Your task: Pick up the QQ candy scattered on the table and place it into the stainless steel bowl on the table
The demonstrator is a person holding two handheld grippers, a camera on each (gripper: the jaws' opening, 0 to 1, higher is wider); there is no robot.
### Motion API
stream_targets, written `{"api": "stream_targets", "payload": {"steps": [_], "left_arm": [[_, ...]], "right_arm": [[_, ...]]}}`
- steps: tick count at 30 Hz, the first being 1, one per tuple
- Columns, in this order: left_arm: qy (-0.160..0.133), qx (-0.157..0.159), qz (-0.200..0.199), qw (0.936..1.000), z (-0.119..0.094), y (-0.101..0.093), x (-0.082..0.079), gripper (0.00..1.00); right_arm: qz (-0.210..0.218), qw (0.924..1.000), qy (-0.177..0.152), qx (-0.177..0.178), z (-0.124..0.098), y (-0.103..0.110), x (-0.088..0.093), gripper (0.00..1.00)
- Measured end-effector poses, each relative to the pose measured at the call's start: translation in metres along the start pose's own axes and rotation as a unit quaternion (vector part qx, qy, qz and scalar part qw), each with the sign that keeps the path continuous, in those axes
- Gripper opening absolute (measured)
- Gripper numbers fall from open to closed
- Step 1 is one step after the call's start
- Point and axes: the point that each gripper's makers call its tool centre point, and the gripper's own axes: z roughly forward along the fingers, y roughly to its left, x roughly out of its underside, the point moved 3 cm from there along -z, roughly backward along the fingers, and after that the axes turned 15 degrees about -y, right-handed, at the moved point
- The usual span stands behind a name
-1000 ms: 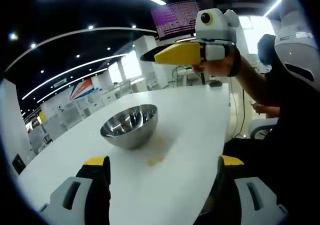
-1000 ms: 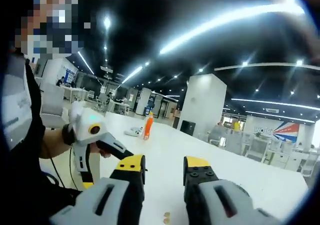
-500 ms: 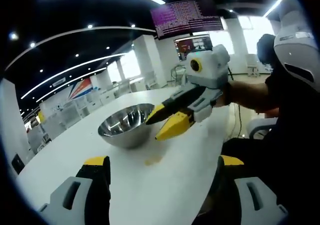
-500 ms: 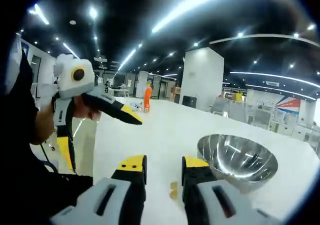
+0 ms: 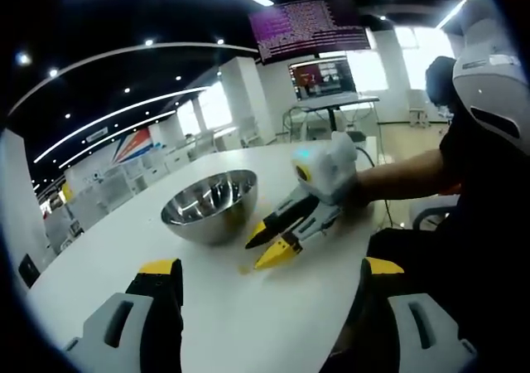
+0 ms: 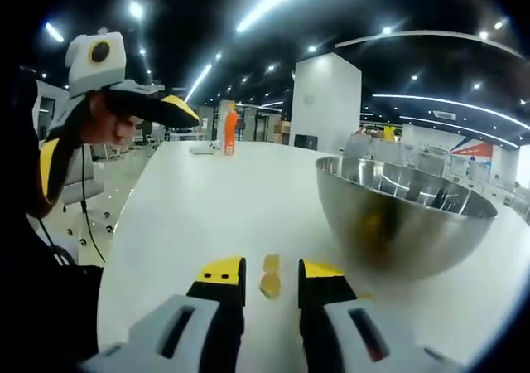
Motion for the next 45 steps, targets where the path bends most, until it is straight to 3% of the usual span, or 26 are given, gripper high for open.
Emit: {"api": "stream_targets", "payload": {"steps": [7, 13, 16, 30, 37, 45], "left_arm": [[-0.001, 0.001, 0.001, 1.0000, 0.001, 0.000, -0.001, 0.89], [0.001, 0.000, 0.001, 1.0000, -0.001, 0.001, -0.001, 0.89], [0.001, 0.000, 0.002, 1.0000, -0.002, 0.001, -0.001, 0.89], [0.000, 0.001, 0.005, 1.0000, -0.002, 0.002, -0.006, 0.89], [-0.004, 0.001, -0.001, 1.0000, 0.000, 0.003, -0.009, 0.89], [-0.003, -0.001, -0.004, 1.0000, 0.001, 0.006, -0.009, 0.89]], "right_arm": [[-0.017, 0.9998, 0.010, -0.010, 0.001, 0.006, 0.005, 0.18], [-0.018, 0.9995, 0.022, -0.011, 0.000, 0.006, 0.010, 0.07], [0.041, 0.9988, 0.027, -0.001, -0.002, 0.004, 0.009, 0.05], [0.011, 0.9999, 0.006, -0.008, -0.006, 0.008, 0.005, 0.04], [0.023, 0.9997, -0.008, -0.008, -0.015, 0.013, -0.005, 0.04], [0.027, 0.9990, -0.033, -0.012, -0.025, 0.020, -0.042, 0.04]]}}
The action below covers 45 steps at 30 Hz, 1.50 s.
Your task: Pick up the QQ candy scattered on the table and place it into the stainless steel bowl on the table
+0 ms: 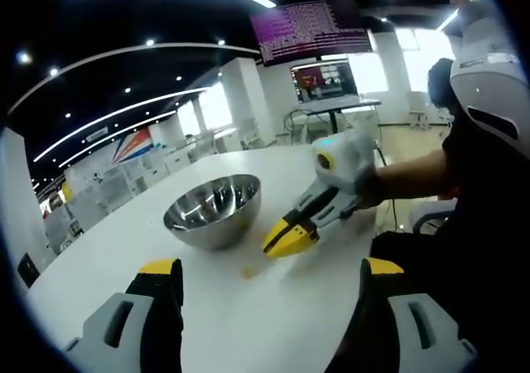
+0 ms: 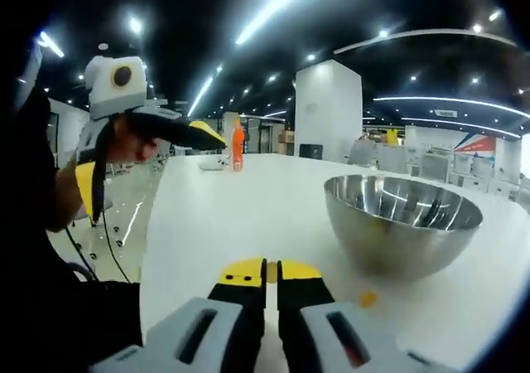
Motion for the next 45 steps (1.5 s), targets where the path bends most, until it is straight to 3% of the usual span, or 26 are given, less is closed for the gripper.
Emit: {"api": "stream_targets", "payload": {"steps": [9, 24, 36, 41, 45], "left_arm": [[-0.001, 0.001, 0.002, 1.0000, 0.002, 0.003, -0.004, 0.89], [-0.006, 0.019, 0.009, 0.9998, 0.011, 0.003, -0.015, 0.89], [-0.011, 0.020, 0.004, 0.9997, 0.007, 0.000, -0.014, 0.89], [-0.013, 0.020, 0.003, 0.9997, 0.007, -0.002, -0.013, 0.89], [-0.016, 0.021, 0.006, 0.9996, 0.007, -0.004, -0.015, 0.88]], "right_arm": [[-0.007, 0.9990, -0.037, -0.025, -0.011, 0.031, -0.057, 0.04], [-0.024, 0.9936, -0.091, -0.062, -0.028, 0.061, -0.124, 0.04], [-0.029, 0.9888, -0.124, -0.078, -0.031, 0.066, -0.170, 0.04], [-0.042, 0.9855, -0.145, -0.078, -0.030, 0.053, -0.209, 0.04], [-0.085, 0.9802, -0.159, -0.082, -0.025, 0.046, -0.241, 0.04]]}}
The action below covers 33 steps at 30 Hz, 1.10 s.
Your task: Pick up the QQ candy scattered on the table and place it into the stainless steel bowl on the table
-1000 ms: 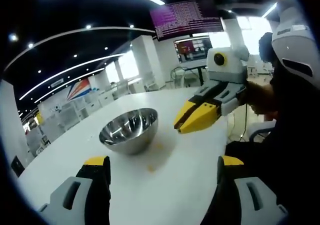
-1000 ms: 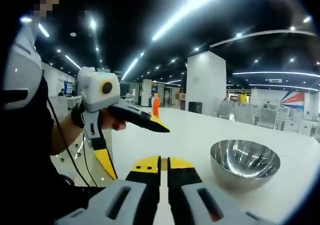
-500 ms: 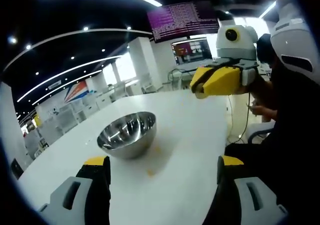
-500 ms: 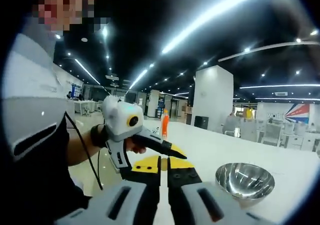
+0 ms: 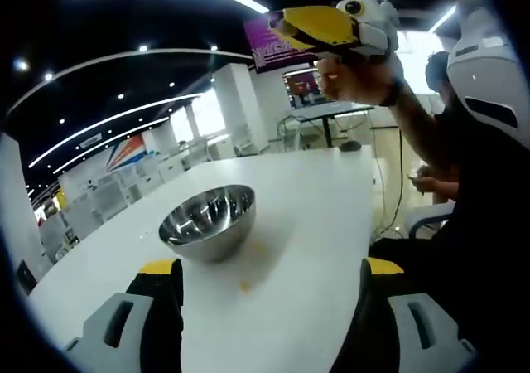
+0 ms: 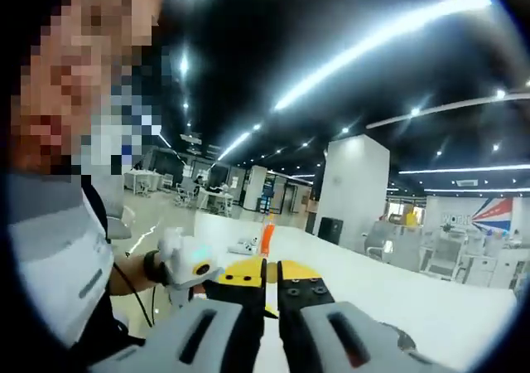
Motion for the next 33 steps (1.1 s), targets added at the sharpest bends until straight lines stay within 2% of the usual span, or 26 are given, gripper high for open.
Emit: {"api": "stream_targets", "payload": {"steps": [3, 5, 7, 10, 14, 15, 20, 24, 26, 29, 31, 33], "left_arm": [[-0.004, 0.001, 0.001, 1.0000, 0.000, -0.002, -0.002, 0.88], [-0.005, 0.003, 0.002, 1.0000, 0.000, -0.004, -0.001, 0.88], [-0.004, 0.002, 0.002, 1.0000, 0.000, -0.004, 0.000, 0.88], [-0.004, 0.002, 0.002, 1.0000, -0.001, -0.005, 0.001, 0.88], [-0.006, 0.002, 0.005, 1.0000, -0.002, -0.006, 0.000, 0.88], [-0.007, 0.001, 0.007, 1.0000, -0.002, -0.006, 0.000, 0.88], [-0.012, -0.006, 0.005, 0.9999, -0.005, -0.004, -0.001, 0.88], [-0.009, -0.008, 0.005, 0.9999, -0.007, -0.004, 0.001, 0.88], [-0.010, -0.009, 0.001, 0.9999, -0.007, -0.004, 0.002, 0.88], [-0.020, -0.002, -0.010, 0.9998, -0.006, -0.011, 0.002, 0.88], [-0.018, 0.002, -0.011, 0.9998, -0.004, -0.014, 0.005, 0.88], [-0.014, -0.001, -0.010, 0.9999, -0.005, -0.014, 0.007, 0.88]], "right_arm": [[-0.020, 0.9998, -0.008, -0.001, 0.011, -0.013, -0.016, 0.04], [-0.036, 0.9993, -0.009, 0.001, 0.020, -0.028, -0.019, 0.04], [-0.054, 0.9985, -0.003, 0.013, 0.027, -0.049, -0.014, 0.04], [-0.038, 0.9986, 0.013, 0.034, 0.034, -0.078, 0.004, 0.04], [-0.022, 0.9965, 0.039, 0.071, 0.039, -0.119, 0.043, 0.04], [-0.020, 0.9955, 0.044, 0.082, 0.038, -0.130, 0.057, 0.04], [-0.009, 0.9878, 0.086, 0.130, 0.024, -0.158, 0.120, 0.04], [-0.020, 0.9830, 0.123, 0.135, 0.015, -0.158, 0.162, 0.04], [-0.020, 0.9782, 0.149, 0.143, 0.007, -0.161, 0.185, 0.04], [-0.010, 0.9735, 0.169, 0.154, -0.001, -0.163, 0.210, 0.05], [-0.016, 0.9663, 0.199, 0.163, -0.009, -0.165, 0.227, 0.05], [-0.015, 0.9653, 0.204, 0.162, -0.011, -0.164, 0.236, 0.05]]}}
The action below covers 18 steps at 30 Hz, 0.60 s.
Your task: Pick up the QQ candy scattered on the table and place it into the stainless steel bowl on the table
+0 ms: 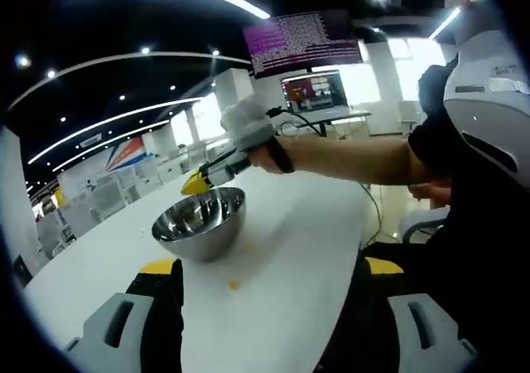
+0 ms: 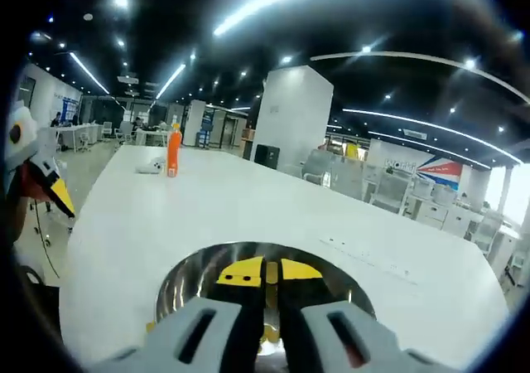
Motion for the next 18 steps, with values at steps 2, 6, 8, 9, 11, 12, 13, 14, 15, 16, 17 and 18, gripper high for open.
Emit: {"api": "stream_targets", "payload": {"steps": [2, 6, 8, 9, 11, 12, 13, 14, 15, 16, 17, 18], "left_arm": [[-0.004, -0.004, -0.004, 1.0000, -0.001, 0.002, 0.000, 0.88], [-0.002, -0.007, -0.005, 1.0000, -0.001, 0.004, 0.002, 0.88], [0.000, -0.008, -0.003, 1.0000, -0.001, 0.004, 0.003, 0.88], [0.000, -0.007, -0.004, 1.0000, 0.000, 0.004, 0.003, 0.88], [-0.002, -0.006, -0.004, 1.0000, 0.000, 0.003, 0.002, 0.88], [-0.002, -0.005, -0.004, 1.0000, 0.001, 0.002, 0.002, 0.88], [-0.001, -0.005, -0.003, 1.0000, 0.001, 0.002, 0.002, 0.88], [0.000, -0.005, -0.003, 1.0000, 0.001, 0.002, 0.002, 0.88], [0.001, -0.006, -0.003, 1.0000, 0.001, 0.002, 0.003, 0.88], [0.001, -0.006, -0.004, 1.0000, 0.000, 0.002, 0.003, 0.88], [0.001, -0.006, -0.005, 1.0000, 0.000, 0.002, 0.003, 0.88], [0.001, -0.007, -0.005, 1.0000, 0.000, 0.002, 0.004, 0.88]], "right_arm": [[0.008, 0.9999, 0.010, -0.001, 0.000, 0.000, 0.009, 0.05], [0.013, 0.9997, 0.020, 0.003, 0.000, -0.001, 0.019, 0.05], [0.016, 0.9995, 0.026, 0.004, 0.000, -0.001, 0.023, 0.05], [0.017, 0.9995, 0.027, 0.006, -0.001, -0.001, 0.025, 0.05], [0.022, 0.9993, 0.028, 0.007, -0.002, 0.000, 0.027, 0.05], [0.023, 0.9993, 0.028, 0.007, -0.002, 0.000, 0.028, 0.05], [0.024, 0.9993, 0.028, 0.007, -0.002, 0.001, 0.028, 0.05], [0.023, 0.9993, 0.029, 0.007, -0.002, 0.001, 0.029, 0.06], [0.020, 0.9993, 0.031, 0.008, -0.003, 0.001, 0.030, 0.06], [0.018, 0.9993, 0.032, 0.009, -0.003, 0.000, 0.031, 0.06], [0.016, 0.9993, 0.033, 0.008, -0.003, 0.000, 0.032, 0.06], [0.014, 0.9992, 0.036, 0.007, -0.003, 0.001, 0.033, 0.06]]}}
